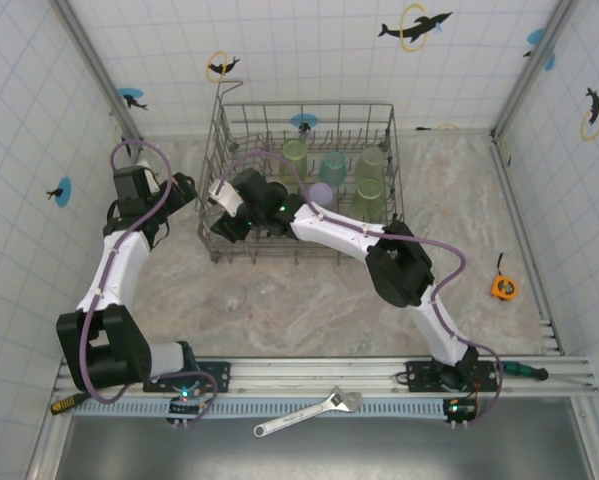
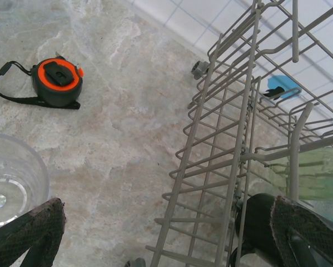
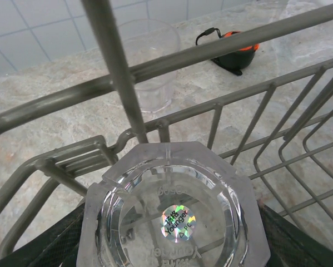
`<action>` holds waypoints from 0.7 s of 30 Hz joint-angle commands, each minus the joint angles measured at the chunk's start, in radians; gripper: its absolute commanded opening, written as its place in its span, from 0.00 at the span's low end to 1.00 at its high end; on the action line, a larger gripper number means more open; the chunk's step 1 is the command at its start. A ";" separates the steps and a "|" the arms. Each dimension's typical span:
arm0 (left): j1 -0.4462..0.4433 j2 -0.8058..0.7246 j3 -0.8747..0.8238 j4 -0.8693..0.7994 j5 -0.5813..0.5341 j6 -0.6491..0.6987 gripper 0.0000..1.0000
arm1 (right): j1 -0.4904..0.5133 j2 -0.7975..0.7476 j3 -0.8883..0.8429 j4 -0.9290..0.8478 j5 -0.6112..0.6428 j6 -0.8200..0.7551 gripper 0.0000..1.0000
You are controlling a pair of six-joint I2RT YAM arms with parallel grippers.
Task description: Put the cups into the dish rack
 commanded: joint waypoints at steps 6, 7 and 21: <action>0.000 0.017 -0.014 -0.009 0.030 0.004 0.97 | 0.019 0.018 -0.016 -0.049 0.041 -0.037 0.37; 0.001 0.018 -0.013 -0.009 0.032 0.004 0.98 | 0.018 0.026 -0.005 -0.060 0.039 -0.038 0.37; 0.000 0.025 -0.013 -0.009 0.041 0.004 0.98 | 0.018 0.091 0.033 -0.103 -0.011 -0.027 0.43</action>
